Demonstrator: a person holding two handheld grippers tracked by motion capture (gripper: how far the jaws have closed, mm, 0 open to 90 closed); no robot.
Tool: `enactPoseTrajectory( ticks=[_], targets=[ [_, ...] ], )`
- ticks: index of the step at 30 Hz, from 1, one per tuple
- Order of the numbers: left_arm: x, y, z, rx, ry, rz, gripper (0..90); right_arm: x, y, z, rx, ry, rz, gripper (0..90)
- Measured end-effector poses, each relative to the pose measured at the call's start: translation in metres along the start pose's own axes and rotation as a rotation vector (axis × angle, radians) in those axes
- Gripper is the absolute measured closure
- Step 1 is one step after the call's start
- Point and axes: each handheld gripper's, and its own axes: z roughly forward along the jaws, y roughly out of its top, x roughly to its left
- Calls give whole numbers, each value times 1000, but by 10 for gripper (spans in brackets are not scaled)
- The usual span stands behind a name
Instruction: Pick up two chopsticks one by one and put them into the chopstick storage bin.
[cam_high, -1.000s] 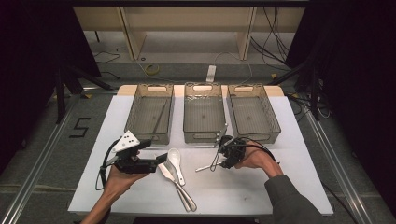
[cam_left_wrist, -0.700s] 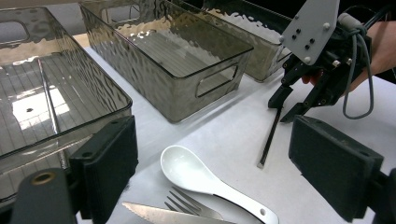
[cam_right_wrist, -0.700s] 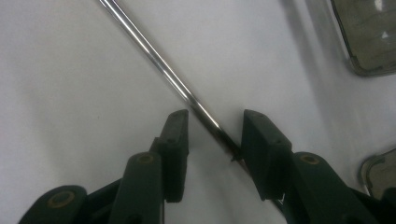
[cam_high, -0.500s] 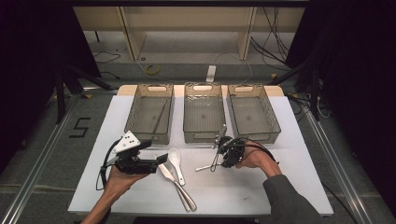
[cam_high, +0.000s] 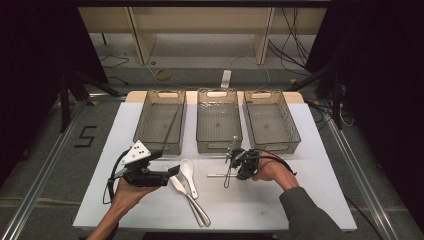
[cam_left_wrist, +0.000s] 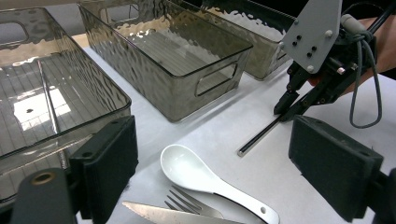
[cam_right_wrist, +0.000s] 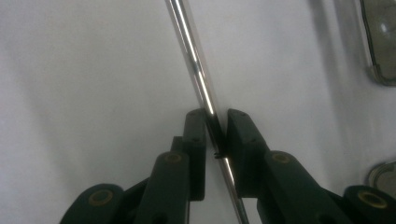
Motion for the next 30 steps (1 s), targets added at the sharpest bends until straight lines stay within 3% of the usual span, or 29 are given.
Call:
enactPoseTrajectory(
  ticks=[7, 18, 22, 30],
  targets=[
    [0, 0, 0, 5, -1, 4, 151, 3, 1, 0, 0, 5, -24, 853],
    [0, 0, 0, 12, -4, 4, 152, 7, 0, -2, -6, -17, -51, 864],
    [0, 0, 2, 11, -7, 4, 154, 9, -3, -9, -36, -21, -52, 864],
    [-8, -1, 11, 61, -51, 37, 156, 23, -4, -31, -82, -70, -93, 865]
  ],
)
